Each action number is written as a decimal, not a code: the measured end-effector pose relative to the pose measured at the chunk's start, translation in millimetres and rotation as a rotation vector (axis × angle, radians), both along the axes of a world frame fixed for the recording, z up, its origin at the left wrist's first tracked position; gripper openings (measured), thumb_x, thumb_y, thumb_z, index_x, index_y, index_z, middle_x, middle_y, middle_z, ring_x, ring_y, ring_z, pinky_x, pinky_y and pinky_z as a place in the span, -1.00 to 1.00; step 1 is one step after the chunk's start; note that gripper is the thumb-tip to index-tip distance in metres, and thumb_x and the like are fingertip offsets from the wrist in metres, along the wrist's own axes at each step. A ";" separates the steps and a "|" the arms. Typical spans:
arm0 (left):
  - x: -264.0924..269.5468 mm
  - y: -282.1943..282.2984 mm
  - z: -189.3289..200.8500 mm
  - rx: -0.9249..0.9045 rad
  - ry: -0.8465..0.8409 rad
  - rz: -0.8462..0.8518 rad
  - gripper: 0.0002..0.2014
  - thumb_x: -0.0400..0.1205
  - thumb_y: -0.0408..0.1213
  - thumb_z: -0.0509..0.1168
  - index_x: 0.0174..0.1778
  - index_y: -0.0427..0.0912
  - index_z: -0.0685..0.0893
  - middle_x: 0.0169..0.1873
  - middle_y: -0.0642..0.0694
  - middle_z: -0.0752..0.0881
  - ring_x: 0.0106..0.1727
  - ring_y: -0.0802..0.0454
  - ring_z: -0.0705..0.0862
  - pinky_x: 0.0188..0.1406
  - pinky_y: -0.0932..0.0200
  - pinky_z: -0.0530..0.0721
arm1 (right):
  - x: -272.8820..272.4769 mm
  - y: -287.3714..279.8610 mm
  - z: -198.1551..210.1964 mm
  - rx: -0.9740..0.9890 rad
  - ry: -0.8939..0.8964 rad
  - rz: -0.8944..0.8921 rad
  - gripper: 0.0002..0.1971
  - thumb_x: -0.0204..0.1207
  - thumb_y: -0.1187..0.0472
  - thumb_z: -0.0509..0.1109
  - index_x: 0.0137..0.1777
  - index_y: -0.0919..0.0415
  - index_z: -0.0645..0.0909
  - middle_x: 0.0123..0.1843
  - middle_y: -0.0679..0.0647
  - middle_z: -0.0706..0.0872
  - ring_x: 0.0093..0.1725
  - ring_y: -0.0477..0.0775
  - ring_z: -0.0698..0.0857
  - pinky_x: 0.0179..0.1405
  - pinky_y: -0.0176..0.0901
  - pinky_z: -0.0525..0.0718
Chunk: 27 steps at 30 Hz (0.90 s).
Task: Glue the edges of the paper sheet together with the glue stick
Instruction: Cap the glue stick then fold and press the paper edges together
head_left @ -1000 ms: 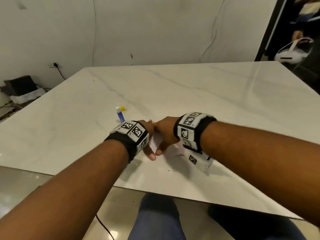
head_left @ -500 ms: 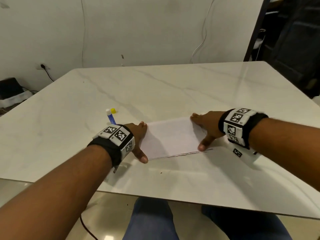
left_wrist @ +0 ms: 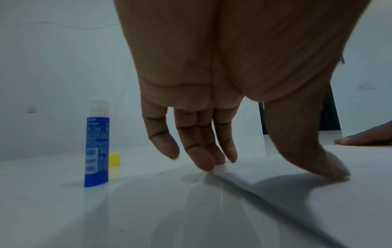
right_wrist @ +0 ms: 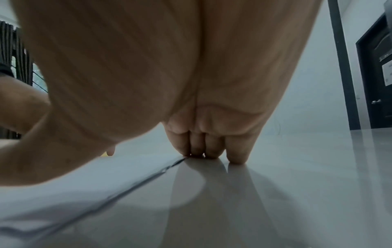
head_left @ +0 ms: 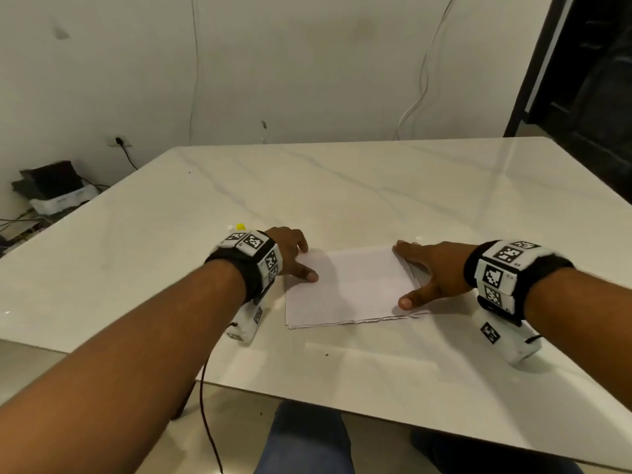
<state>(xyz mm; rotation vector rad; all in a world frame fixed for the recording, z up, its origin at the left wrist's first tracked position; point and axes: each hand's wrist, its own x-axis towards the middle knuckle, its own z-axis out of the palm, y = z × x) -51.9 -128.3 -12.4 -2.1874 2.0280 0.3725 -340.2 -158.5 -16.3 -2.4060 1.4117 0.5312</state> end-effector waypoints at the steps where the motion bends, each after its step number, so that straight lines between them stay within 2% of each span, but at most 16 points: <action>1: -1.8 -2.6 -1.0 0.006 -0.007 0.006 -0.27 0.25 0.29 0.55 0.28 0.02 0.59 0.20 -0.05 0.67 0.21 -0.07 0.65 0.31 0.00 0.59 | 0.8 1.0 -1.5 -0.003 0.005 0.000 0.35 0.08 -0.66 0.30 0.75 -0.06 -0.25 0.79 -0.07 -0.06 0.72 0.12 0.21 0.67 0.08 0.20; 4: -3.7 -6.3 -0.1 0.031 -0.021 0.018 -0.27 0.24 0.31 0.54 0.25 0.01 0.60 0.20 -0.04 0.64 0.24 -0.06 0.63 0.35 -0.01 0.57 | 1.8 2.9 -5.1 0.010 -0.009 0.004 0.35 0.14 -0.62 0.33 0.75 -0.02 -0.31 0.79 -0.06 -0.18 0.74 0.07 0.10 0.70 0.02 0.11; 8: -3.4 -9.2 -2.4 -0.015 -0.023 0.017 -0.34 0.32 0.29 0.50 0.21 -0.03 0.63 0.20 -0.08 0.64 0.22 -0.09 0.65 0.31 0.03 0.59 | 2.4 3.9 -4.6 0.018 -0.022 -0.002 0.31 0.20 -0.58 0.35 0.75 0.00 -0.31 0.79 -0.06 -0.19 0.75 0.05 0.04 0.69 -0.02 0.05; 11: -5.5 -13.4 -5.8 -0.051 -0.011 0.022 -0.49 0.48 0.17 0.44 0.21 -0.10 0.66 0.18 -0.09 0.72 0.24 -0.10 0.66 0.22 0.13 0.59 | 1.4 3.0 -5.2 0.029 -0.027 -0.004 0.33 0.16 -0.61 0.33 0.75 -0.02 -0.31 0.78 -0.09 -0.20 0.76 0.03 0.02 0.71 0.01 0.06; 14: -8.4 -15.5 -5.9 -0.075 0.017 0.040 -0.62 0.57 -0.02 0.42 0.24 -0.12 0.67 0.22 -0.10 0.73 0.29 -0.10 0.65 0.24 0.16 0.55 | -0.1 -0.2 -7.3 0.042 -0.035 -0.004 0.40 0.02 -0.68 0.26 0.74 -0.05 -0.30 0.78 -0.10 -0.21 0.76 0.02 0.03 0.71 0.04 0.07; 17: -4.5 -20.3 -7.9 -0.074 0.013 0.027 -0.74 0.62 -0.19 0.38 0.20 -0.12 0.76 0.22 -0.07 0.76 0.29 -0.07 0.68 0.22 0.20 0.56 | -0.5 -0.4 -7.2 0.045 -0.043 -0.005 0.34 0.11 -0.64 0.29 0.74 -0.04 -0.30 0.78 -0.12 -0.22 0.76 0.01 0.01 0.71 0.01 0.05; 21: -4.6 -22.6 -5.5 -0.056 0.004 0.044 -0.78 0.62 -0.32 0.32 0.12 -0.18 0.81 0.16 -0.13 0.79 0.25 -0.11 0.71 0.19 0.19 0.60 | -1.1 1.7 -4.5 0.054 -0.045 -0.002 0.29 0.18 -0.60 0.29 0.74 -0.05 -0.30 0.78 -0.13 -0.22 0.75 0.01 0.01 0.70 0.01 0.05; 24: -5.1 -22.0 -0.8 -0.024 -0.002 0.122 -0.81 0.56 -0.26 0.36 0.00 -0.21 0.80 -0.05 -0.13 0.82 0.04 -0.10 0.77 0.03 0.17 0.68 | -1.9 0.6 -2.8 0.069 -0.040 0.003 0.34 0.04 -0.66 0.19 0.74 -0.07 -0.32 0.78 -0.15 -0.22 0.75 0.00 0.01 0.71 0.04 0.05; 26: -5.7 -23.7 -1.1 0.015 -0.023 0.134 -0.73 0.55 -0.11 0.42 0.03 -0.23 0.78 -0.17 -0.10 0.80 -0.05 -0.08 0.76 0.11 0.09 0.73 | -3.3 0.2 -2.6 0.069 -0.047 0.005 0.34 0.05 -0.67 0.18 0.74 -0.08 -0.32 0.77 -0.16 -0.23 0.75 0.00 0.01 0.71 0.05 0.06; 27: -3.0 -26.7 -5.7 0.003 -0.031 0.132 -0.69 0.54 -0.06 0.44 0.01 -0.23 0.78 -0.16 -0.11 0.81 -0.05 -0.10 0.76 0.12 0.04 0.74 | -3.4 0.9 -2.8 0.071 -0.048 0.005 0.31 0.10 -0.65 0.21 0.74 -0.08 -0.32 0.77 -0.17 -0.23 0.75 -0.01 0.01 0.71 0.04 0.06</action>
